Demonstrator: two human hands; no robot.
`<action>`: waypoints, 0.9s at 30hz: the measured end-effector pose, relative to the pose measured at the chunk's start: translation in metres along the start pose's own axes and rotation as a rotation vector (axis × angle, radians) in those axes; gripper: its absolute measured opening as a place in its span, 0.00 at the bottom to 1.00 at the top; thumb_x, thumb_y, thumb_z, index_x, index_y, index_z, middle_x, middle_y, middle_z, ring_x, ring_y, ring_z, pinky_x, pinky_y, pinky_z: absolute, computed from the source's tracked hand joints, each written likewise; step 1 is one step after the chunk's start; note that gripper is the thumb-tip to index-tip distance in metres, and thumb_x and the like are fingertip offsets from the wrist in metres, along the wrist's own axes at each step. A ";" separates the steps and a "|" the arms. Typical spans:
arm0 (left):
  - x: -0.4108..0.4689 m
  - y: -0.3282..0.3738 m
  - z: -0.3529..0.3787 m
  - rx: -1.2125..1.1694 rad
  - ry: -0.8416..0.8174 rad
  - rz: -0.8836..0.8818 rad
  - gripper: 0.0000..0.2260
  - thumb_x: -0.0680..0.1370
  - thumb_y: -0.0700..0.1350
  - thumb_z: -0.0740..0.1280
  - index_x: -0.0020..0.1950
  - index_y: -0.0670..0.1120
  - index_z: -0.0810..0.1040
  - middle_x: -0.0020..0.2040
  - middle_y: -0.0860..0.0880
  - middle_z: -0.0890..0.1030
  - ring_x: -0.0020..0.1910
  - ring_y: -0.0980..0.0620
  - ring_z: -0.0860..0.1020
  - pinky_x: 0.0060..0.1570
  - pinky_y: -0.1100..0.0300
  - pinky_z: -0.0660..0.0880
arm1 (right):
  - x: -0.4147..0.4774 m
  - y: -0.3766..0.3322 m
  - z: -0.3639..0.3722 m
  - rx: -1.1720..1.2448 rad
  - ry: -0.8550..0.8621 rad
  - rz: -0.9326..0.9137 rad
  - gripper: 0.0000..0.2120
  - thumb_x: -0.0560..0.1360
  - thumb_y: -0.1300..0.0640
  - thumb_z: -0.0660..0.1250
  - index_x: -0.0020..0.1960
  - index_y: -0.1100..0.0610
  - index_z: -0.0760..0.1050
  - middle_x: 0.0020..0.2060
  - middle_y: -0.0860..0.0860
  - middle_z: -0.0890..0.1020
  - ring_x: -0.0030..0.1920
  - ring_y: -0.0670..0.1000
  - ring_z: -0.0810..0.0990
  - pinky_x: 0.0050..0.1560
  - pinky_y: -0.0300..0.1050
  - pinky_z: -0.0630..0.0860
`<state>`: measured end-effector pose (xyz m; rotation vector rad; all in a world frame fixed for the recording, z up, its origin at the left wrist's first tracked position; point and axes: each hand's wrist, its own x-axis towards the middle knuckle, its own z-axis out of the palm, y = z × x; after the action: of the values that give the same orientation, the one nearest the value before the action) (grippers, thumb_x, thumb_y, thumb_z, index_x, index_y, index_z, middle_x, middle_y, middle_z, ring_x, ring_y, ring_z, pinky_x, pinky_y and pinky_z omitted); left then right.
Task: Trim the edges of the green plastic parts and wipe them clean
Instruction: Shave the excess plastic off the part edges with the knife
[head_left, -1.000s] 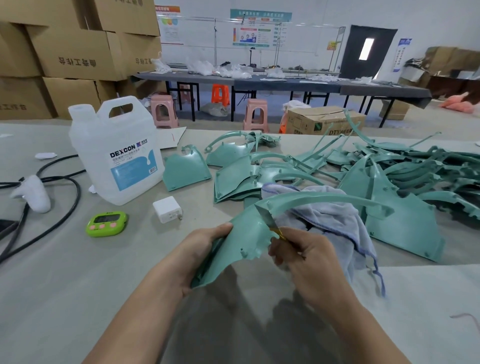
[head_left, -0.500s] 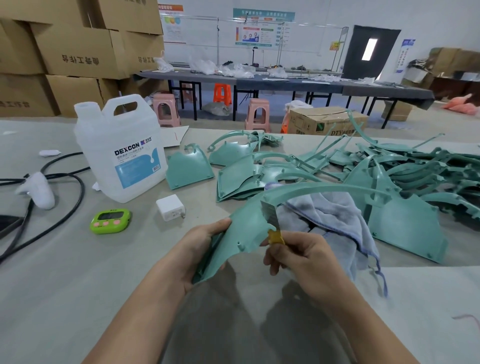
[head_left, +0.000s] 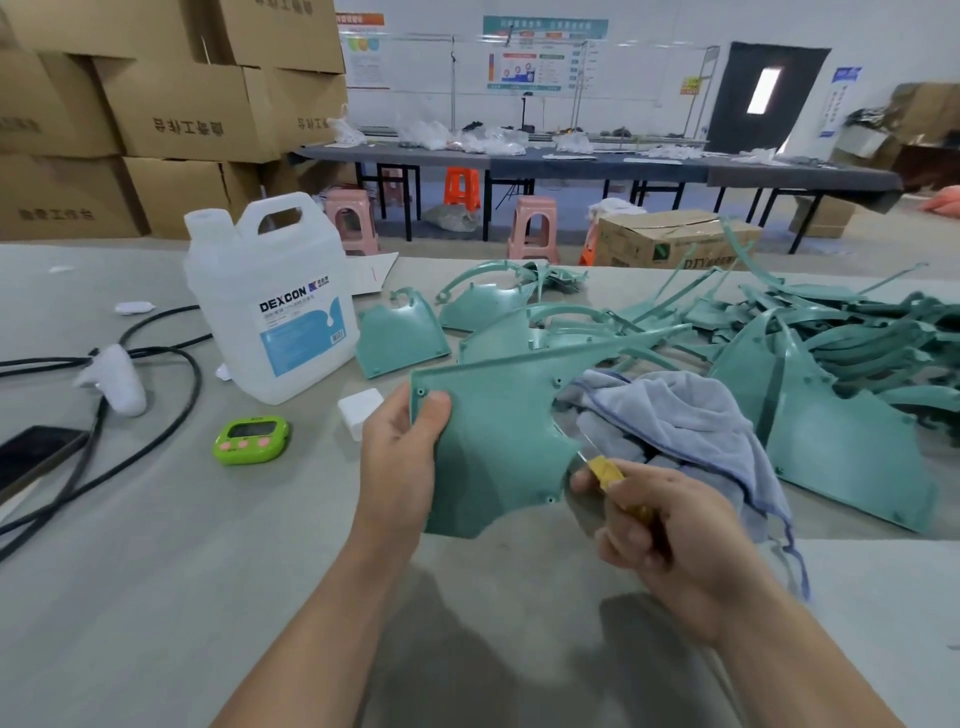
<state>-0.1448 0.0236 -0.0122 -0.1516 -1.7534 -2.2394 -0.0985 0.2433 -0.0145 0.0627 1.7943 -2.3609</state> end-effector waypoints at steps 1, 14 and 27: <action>0.000 0.000 0.000 0.067 0.000 0.056 0.10 0.80 0.51 0.64 0.53 0.52 0.84 0.51 0.50 0.86 0.48 0.51 0.84 0.46 0.59 0.81 | 0.000 -0.001 -0.001 -0.001 0.005 0.008 0.16 0.75 0.67 0.57 0.43 0.64 0.84 0.25 0.54 0.62 0.23 0.49 0.54 0.30 0.45 0.55; -0.008 0.004 0.001 0.615 0.000 0.448 0.24 0.66 0.36 0.77 0.54 0.58 0.76 0.55 0.60 0.81 0.57 0.56 0.80 0.58 0.57 0.79 | 0.007 0.004 -0.002 -0.140 0.161 -0.059 0.16 0.83 0.61 0.61 0.39 0.63 0.78 0.22 0.53 0.63 0.21 0.47 0.57 0.25 0.40 0.55; -0.016 -0.004 0.009 0.935 -0.064 0.672 0.17 0.61 0.28 0.79 0.39 0.49 0.86 0.40 0.57 0.85 0.43 0.58 0.80 0.58 0.62 0.68 | 0.007 0.009 -0.003 -0.541 0.158 -0.409 0.10 0.71 0.61 0.67 0.32 0.57 0.72 0.25 0.43 0.68 0.30 0.45 0.62 0.32 0.44 0.60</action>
<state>-0.1319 0.0362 -0.0181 -0.5031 -2.1553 -0.8573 -0.1041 0.2434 -0.0247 -0.2131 2.6788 -2.0459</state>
